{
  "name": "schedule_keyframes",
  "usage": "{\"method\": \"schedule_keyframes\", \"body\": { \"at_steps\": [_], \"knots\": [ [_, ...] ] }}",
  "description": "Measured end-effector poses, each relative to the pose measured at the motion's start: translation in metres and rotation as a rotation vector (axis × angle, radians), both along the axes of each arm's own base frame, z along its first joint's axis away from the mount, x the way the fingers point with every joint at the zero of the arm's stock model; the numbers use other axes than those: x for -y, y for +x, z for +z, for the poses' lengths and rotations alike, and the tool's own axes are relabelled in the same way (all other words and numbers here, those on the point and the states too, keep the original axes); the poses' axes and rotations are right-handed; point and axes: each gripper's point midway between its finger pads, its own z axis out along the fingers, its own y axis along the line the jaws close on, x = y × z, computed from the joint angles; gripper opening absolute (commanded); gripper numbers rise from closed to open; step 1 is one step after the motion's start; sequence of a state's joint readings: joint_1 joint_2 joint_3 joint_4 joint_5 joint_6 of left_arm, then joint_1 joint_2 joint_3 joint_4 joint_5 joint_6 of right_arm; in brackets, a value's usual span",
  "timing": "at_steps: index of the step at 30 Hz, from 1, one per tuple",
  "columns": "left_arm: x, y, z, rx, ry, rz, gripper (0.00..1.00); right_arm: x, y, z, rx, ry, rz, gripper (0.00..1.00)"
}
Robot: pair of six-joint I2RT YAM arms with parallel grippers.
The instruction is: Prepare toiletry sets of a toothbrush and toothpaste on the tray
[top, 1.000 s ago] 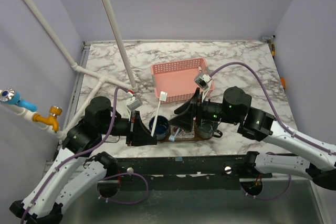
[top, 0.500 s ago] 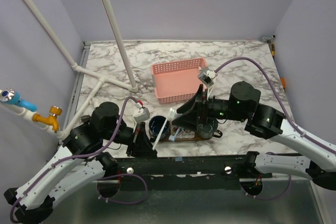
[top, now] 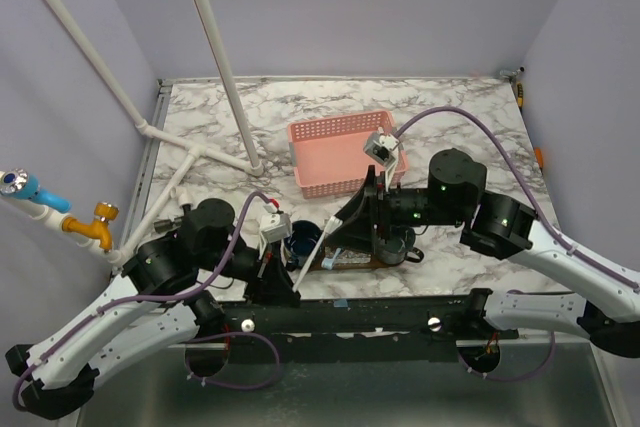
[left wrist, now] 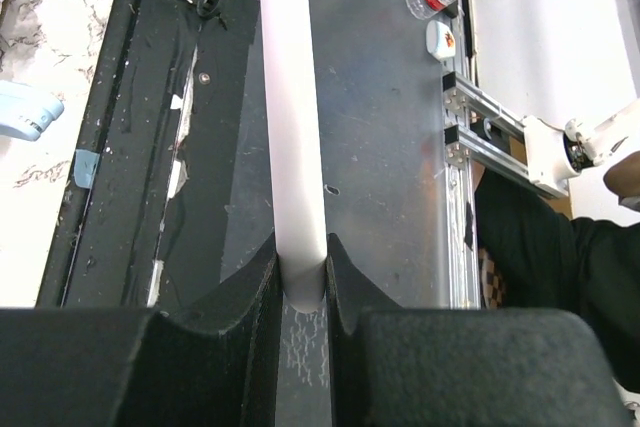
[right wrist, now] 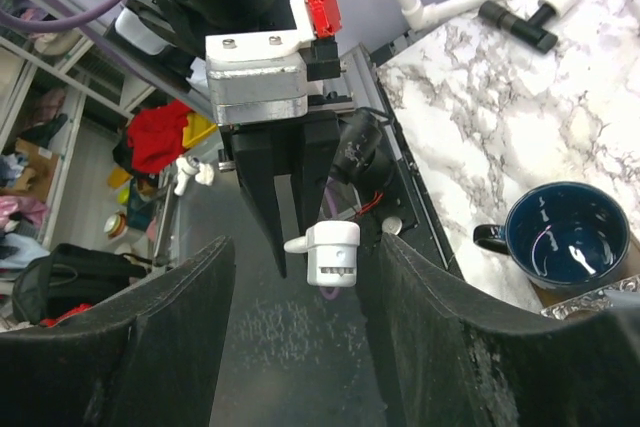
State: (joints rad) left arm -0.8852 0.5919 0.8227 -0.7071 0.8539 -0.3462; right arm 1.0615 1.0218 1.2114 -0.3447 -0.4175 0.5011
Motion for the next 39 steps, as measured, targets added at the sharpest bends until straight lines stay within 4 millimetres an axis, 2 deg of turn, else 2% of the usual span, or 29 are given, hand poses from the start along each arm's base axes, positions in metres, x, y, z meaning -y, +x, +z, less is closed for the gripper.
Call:
{"method": "schedule_keyframes", "body": {
  "at_steps": [5,12,17,26,27,29,31,34,39],
  "knots": [
    [0.0,-0.001,-0.002,0.009,0.006,-0.005,0.0,-0.003,-0.002,-0.007,-0.026,-0.024,0.02,0.54],
    [0.001,-0.003,-0.005,0.013,0.023,-0.016,0.0,-0.003,-0.006,-0.001,-0.037,-0.017,0.036,0.43],
    [0.0,-0.005,-0.006,0.014,0.029,-0.023,0.0,-0.005,-0.006,-0.003,-0.044,-0.024,0.041,0.38],
    [-0.001,-0.006,-0.007,0.027,0.032,-0.031,0.0,-0.006,-0.005,-0.005,-0.048,-0.028,0.043,0.04],
    [-0.001,-0.006,-0.008,0.026,0.034,-0.03,0.05,-0.006,-0.005,-0.005,-0.048,-0.029,0.044,0.01],
    [-0.001,-0.005,-0.009,0.027,0.041,-0.024,0.21,-0.007,-0.005,-0.006,-0.049,-0.031,0.043,0.01],
    [-0.001,-0.004,-0.01,0.028,0.048,-0.018,0.31,-0.008,-0.005,-0.007,-0.05,-0.033,0.043,0.01],
    [0.001,0.001,-0.013,0.026,0.066,0.003,0.43,-0.008,-0.005,-0.007,-0.051,-0.035,0.046,0.01],
    [0.006,0.012,-0.014,0.035,0.092,0.052,0.55,-0.006,-0.006,-0.011,-0.052,-0.051,0.047,0.0]
  ]
}}
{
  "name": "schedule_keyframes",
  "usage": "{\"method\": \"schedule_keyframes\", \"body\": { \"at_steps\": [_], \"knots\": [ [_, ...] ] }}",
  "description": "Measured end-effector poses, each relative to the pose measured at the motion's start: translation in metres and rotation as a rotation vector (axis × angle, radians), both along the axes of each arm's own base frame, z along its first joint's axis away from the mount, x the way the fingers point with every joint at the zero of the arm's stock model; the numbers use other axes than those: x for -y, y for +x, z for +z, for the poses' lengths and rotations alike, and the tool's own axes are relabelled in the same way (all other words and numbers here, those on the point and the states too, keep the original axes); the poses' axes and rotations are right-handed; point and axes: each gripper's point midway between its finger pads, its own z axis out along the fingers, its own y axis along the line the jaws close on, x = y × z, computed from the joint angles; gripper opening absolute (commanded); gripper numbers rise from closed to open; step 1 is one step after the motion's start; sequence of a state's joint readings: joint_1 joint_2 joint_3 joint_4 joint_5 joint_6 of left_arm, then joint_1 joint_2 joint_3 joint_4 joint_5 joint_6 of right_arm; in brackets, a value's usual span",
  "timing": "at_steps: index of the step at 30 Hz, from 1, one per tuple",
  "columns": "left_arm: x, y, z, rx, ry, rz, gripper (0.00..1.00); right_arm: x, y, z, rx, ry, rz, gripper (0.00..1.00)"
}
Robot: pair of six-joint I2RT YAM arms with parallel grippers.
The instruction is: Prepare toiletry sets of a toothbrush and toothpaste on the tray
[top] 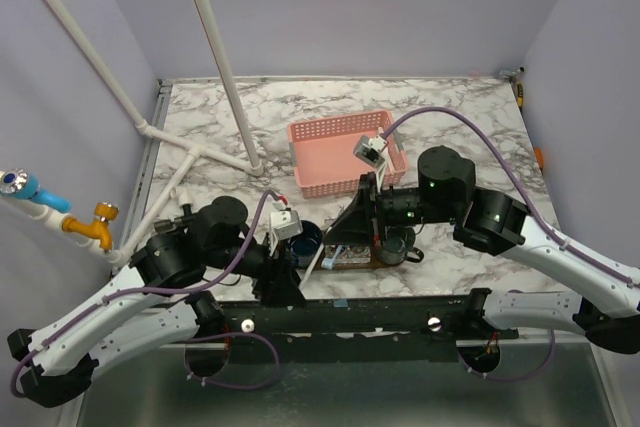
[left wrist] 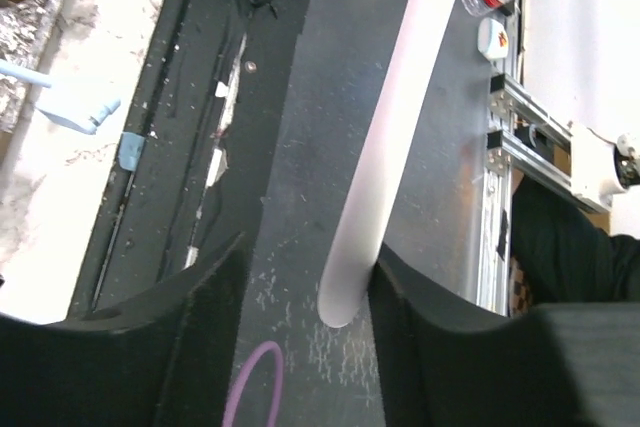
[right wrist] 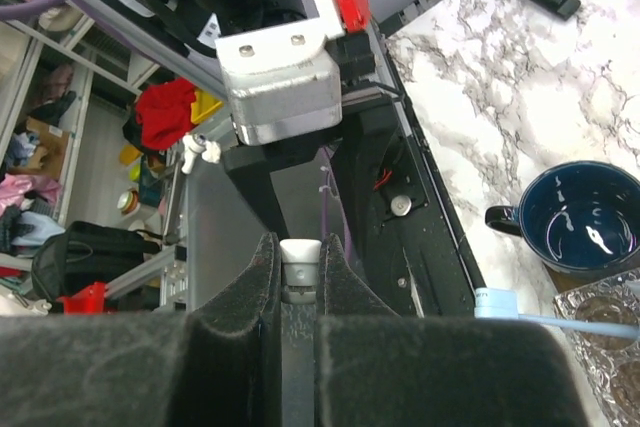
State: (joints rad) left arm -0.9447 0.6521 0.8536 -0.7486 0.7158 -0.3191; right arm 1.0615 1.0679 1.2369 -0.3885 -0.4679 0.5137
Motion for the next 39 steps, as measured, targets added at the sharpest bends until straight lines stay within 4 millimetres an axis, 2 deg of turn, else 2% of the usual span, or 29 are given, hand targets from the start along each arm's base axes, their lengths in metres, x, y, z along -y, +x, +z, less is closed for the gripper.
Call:
{"method": "schedule_keyframes", "body": {
  "at_steps": [6,11,16,20,26,31,35,37,39],
  "knots": [
    [0.004,0.015,0.009,0.042,-0.012,0.078,0.67,0.008,0.002,-0.012,-0.004,-0.054,-0.027,0.01],
    [0.006,0.028,0.022,0.086,-0.041,0.149,0.68,0.02,0.006,-0.02,-0.002,-0.101,-0.082,0.01],
    [0.007,0.04,0.023,0.103,-0.036,0.214,0.68,0.032,0.012,-0.02,0.01,-0.122,-0.151,0.01],
    [0.007,0.048,0.024,0.114,-0.038,0.257,0.68,0.041,0.016,-0.011,0.035,-0.104,-0.202,0.01],
    [0.003,0.052,0.029,0.131,-0.056,0.291,0.68,0.051,0.024,0.012,0.076,-0.065,-0.283,0.01],
    [0.001,0.053,0.031,0.135,-0.064,0.31,0.68,0.049,0.026,0.014,0.097,-0.076,-0.324,0.01],
    [0.0,0.056,0.032,0.141,-0.066,0.326,0.68,0.04,0.025,0.015,0.126,-0.105,-0.358,0.01],
    [-0.001,0.057,0.031,0.143,-0.065,0.331,0.68,0.029,0.014,0.016,0.159,-0.123,-0.358,0.01],
    [-0.001,0.057,0.031,0.144,-0.066,0.335,0.68,0.016,-0.004,0.016,0.2,-0.15,-0.345,0.01]
  ]
}}
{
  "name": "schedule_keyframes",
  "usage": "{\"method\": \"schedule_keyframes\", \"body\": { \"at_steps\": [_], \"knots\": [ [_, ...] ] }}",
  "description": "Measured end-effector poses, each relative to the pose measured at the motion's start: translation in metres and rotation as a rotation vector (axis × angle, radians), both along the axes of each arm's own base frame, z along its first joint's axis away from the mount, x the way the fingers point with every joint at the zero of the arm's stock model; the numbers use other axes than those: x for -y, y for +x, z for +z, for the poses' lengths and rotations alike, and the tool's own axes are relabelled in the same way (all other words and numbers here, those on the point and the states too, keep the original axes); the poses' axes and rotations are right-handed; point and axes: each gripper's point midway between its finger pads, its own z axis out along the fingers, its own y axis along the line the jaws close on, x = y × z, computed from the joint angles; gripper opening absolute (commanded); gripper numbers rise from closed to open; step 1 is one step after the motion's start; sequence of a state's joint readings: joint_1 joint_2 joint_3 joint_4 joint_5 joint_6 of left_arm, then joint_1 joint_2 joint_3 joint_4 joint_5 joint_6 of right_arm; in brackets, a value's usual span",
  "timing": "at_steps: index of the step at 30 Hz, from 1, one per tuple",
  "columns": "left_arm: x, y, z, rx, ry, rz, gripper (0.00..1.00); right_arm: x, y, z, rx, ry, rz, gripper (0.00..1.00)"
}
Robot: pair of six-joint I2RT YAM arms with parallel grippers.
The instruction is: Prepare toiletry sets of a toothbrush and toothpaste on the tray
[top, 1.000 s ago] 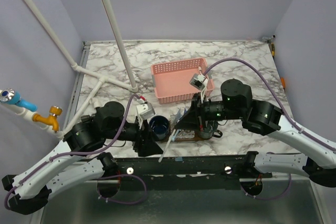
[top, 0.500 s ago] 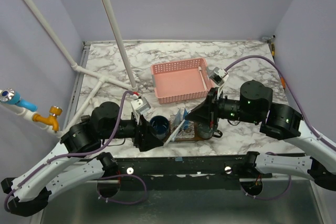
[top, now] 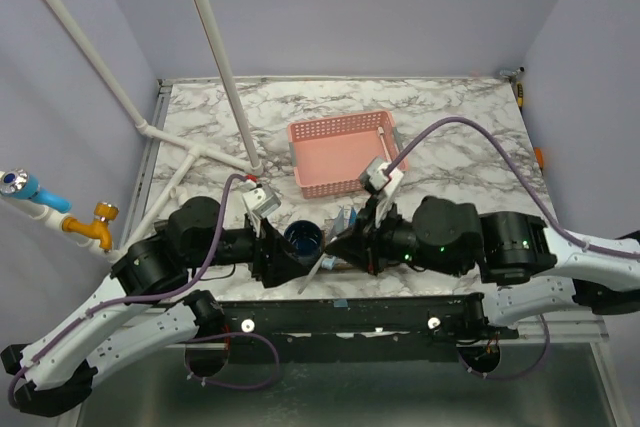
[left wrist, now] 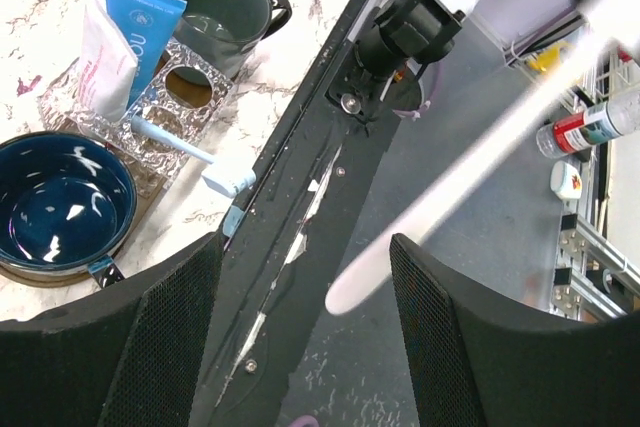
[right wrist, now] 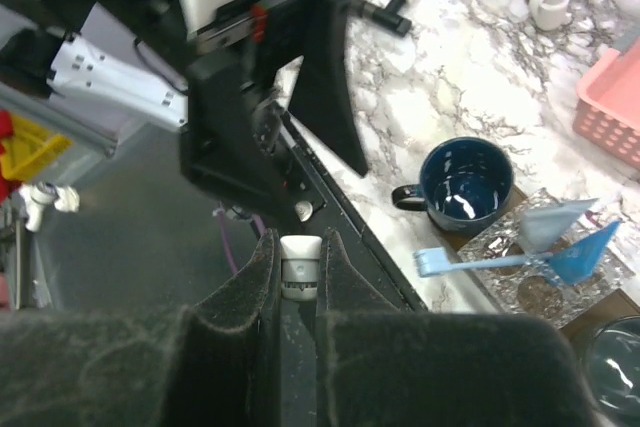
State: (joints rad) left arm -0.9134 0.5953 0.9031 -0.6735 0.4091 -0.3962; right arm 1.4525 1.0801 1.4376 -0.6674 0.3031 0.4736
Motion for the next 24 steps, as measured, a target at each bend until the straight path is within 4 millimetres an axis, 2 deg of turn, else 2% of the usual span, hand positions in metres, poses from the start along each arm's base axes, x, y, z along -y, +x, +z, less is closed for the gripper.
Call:
{"method": "schedule_keyframes", "body": {
  "at_steps": [3,7,11,17,24],
  "knots": [
    [-0.002,0.0,-0.002,0.002,-0.001,0.008,0.68,-0.015,-0.02,0.0,0.059,-0.063,-0.013,0.01],
    [-0.004,0.002,-0.005,0.007,0.001,0.024,0.68,-0.023,-0.021,-0.006,0.133,-0.143,-0.11,0.0],
    [-0.008,0.002,-0.007,0.014,-0.005,0.034,0.68,-0.014,-0.009,-0.018,0.208,-0.219,-0.234,0.0],
    [-0.012,0.004,-0.007,0.031,-0.012,0.06,0.68,0.007,0.011,-0.016,0.261,-0.23,-0.385,0.0],
    [-0.018,0.014,-0.012,0.053,-0.002,0.125,0.68,0.025,0.022,-0.025,0.29,-0.263,-0.468,0.01]
  ]
}}
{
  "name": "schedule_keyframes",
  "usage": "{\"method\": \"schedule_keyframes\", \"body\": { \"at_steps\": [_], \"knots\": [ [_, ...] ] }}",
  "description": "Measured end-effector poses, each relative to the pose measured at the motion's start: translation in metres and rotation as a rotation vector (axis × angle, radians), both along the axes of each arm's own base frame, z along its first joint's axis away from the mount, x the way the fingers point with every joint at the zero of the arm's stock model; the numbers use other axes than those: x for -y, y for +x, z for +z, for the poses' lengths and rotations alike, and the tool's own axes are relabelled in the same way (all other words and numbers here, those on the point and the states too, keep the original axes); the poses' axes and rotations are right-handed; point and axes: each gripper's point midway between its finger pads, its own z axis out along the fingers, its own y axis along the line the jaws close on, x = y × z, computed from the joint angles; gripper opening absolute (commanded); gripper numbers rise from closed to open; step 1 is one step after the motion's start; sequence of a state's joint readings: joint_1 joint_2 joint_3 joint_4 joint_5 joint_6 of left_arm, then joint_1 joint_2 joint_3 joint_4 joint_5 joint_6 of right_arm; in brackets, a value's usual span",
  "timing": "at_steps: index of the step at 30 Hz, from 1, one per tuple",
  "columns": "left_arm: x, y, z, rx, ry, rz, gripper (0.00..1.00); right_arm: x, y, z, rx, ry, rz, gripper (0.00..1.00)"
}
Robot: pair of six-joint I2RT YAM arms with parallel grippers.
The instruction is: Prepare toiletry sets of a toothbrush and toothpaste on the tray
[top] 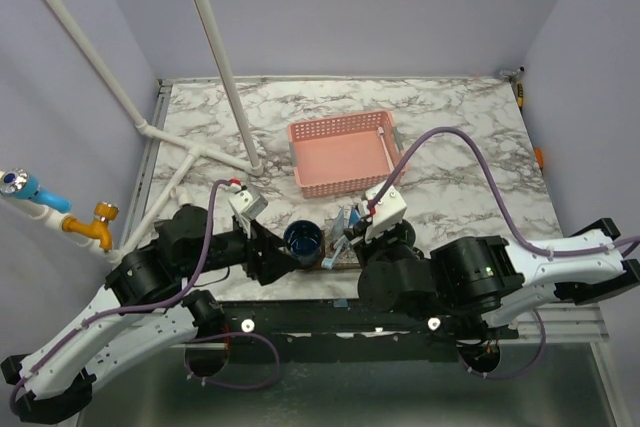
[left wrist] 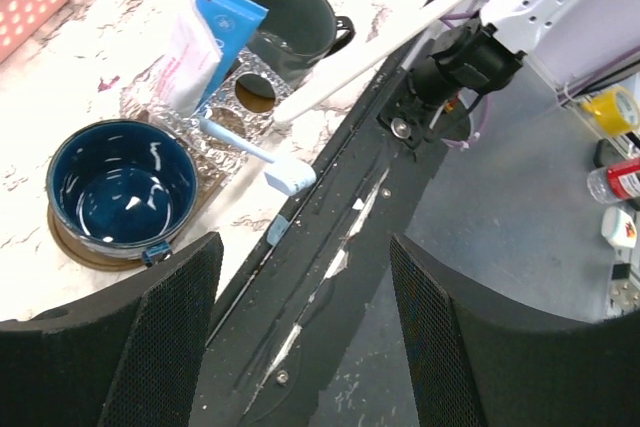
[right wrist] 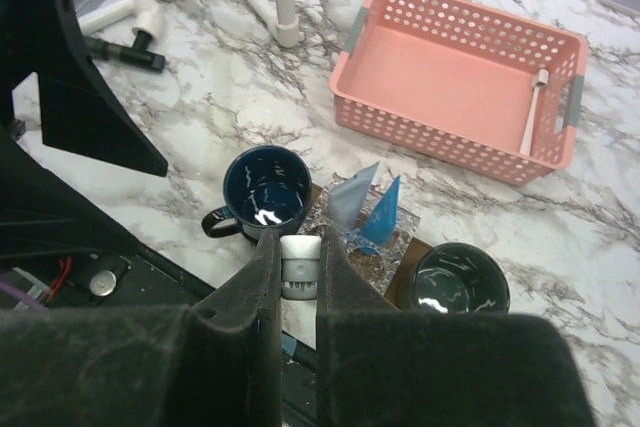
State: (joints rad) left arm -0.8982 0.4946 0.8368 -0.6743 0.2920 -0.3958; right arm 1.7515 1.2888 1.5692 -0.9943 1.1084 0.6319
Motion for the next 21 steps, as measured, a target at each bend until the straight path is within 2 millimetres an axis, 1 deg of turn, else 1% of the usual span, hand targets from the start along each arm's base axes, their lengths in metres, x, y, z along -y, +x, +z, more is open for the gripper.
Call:
{"method": "schedule_keyframes", "body": {
  "at_steps": [2,4,8,12,16,21],
  "knots": [
    [-0.001,0.003,-0.003,0.002,0.009,0.02,0.68,0.005,0.001,-0.004,-0.002,-0.007,-0.02,0.0],
    [-0.003,0.007,-0.005,0.005,0.016,0.041,0.68,0.011,0.003,-0.011,-0.006,-0.015,-0.043,0.01],
    [-0.006,0.013,-0.005,0.02,0.02,0.082,0.69,0.024,0.005,-0.037,-0.016,-0.053,-0.069,0.0],
    [-0.01,0.018,-0.003,0.034,0.017,0.115,0.69,0.035,0.007,-0.055,-0.02,-0.066,-0.08,0.01],
    [-0.012,0.021,-0.004,0.036,0.021,0.133,0.69,0.042,0.009,-0.061,-0.021,-0.044,-0.092,0.01],
    [-0.012,0.022,-0.005,0.034,0.024,0.139,0.69,0.044,0.012,-0.066,-0.01,-0.022,-0.11,0.0]
  ]
}}
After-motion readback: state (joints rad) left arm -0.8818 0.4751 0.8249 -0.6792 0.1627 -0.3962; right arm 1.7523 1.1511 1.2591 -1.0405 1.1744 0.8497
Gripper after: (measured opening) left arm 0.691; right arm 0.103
